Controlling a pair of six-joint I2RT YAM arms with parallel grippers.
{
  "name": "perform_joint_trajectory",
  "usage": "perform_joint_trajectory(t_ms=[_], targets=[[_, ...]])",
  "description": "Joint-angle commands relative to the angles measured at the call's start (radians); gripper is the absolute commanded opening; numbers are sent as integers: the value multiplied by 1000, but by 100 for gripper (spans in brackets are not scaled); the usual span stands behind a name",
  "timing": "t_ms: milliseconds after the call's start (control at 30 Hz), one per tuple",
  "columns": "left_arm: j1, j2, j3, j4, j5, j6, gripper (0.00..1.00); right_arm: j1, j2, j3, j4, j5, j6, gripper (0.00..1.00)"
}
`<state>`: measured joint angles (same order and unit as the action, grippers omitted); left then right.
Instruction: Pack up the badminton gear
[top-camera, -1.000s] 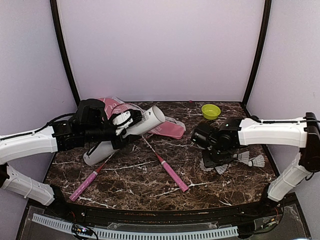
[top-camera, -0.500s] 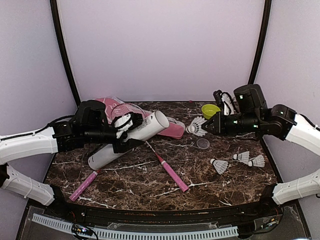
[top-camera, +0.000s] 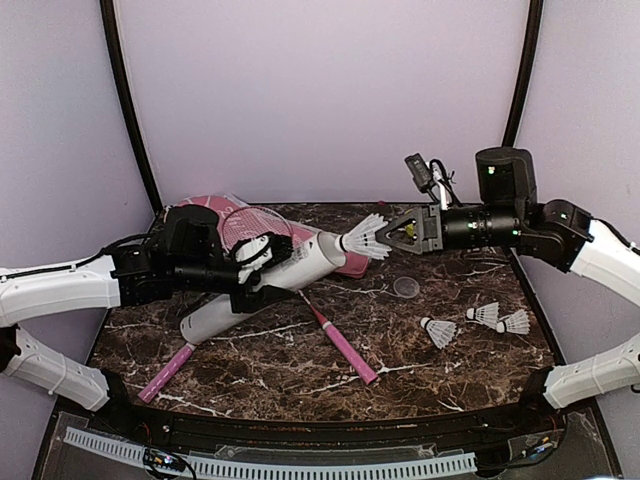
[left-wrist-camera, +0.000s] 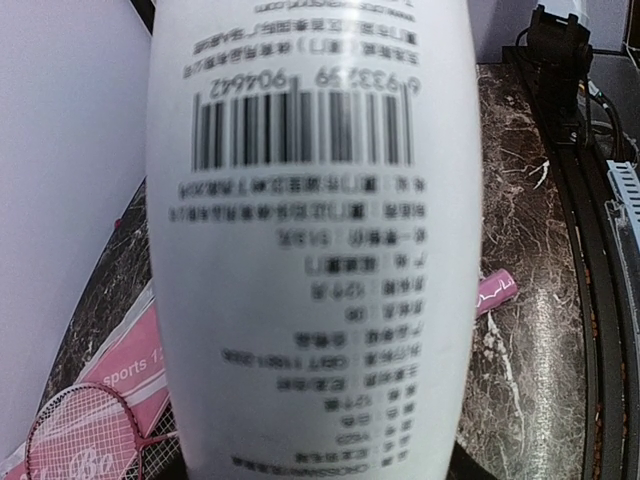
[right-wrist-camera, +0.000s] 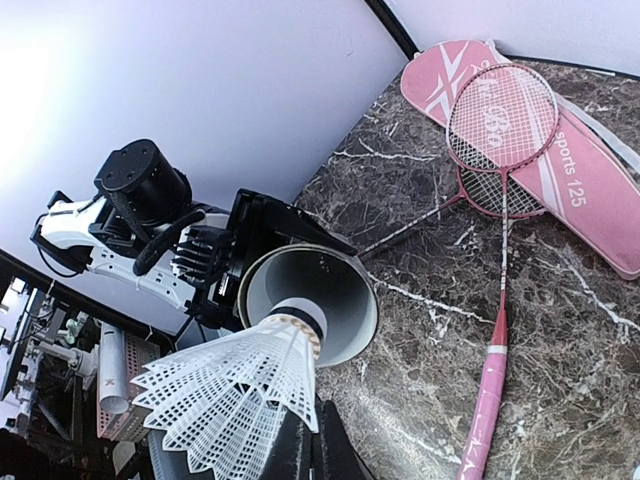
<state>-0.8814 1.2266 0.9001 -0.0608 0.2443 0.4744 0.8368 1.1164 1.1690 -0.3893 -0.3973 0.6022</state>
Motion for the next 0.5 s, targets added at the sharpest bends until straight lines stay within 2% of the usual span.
perform_joint_trajectory(t_ms=[0, 467], targets=[[-8, -5, 3, 10, 15, 0, 54, 4, 20, 30, 38, -48, -24, 0], [-19, 7, 5, 10, 26, -2, 54, 77, 179, 145, -78, 15, -117, 0]])
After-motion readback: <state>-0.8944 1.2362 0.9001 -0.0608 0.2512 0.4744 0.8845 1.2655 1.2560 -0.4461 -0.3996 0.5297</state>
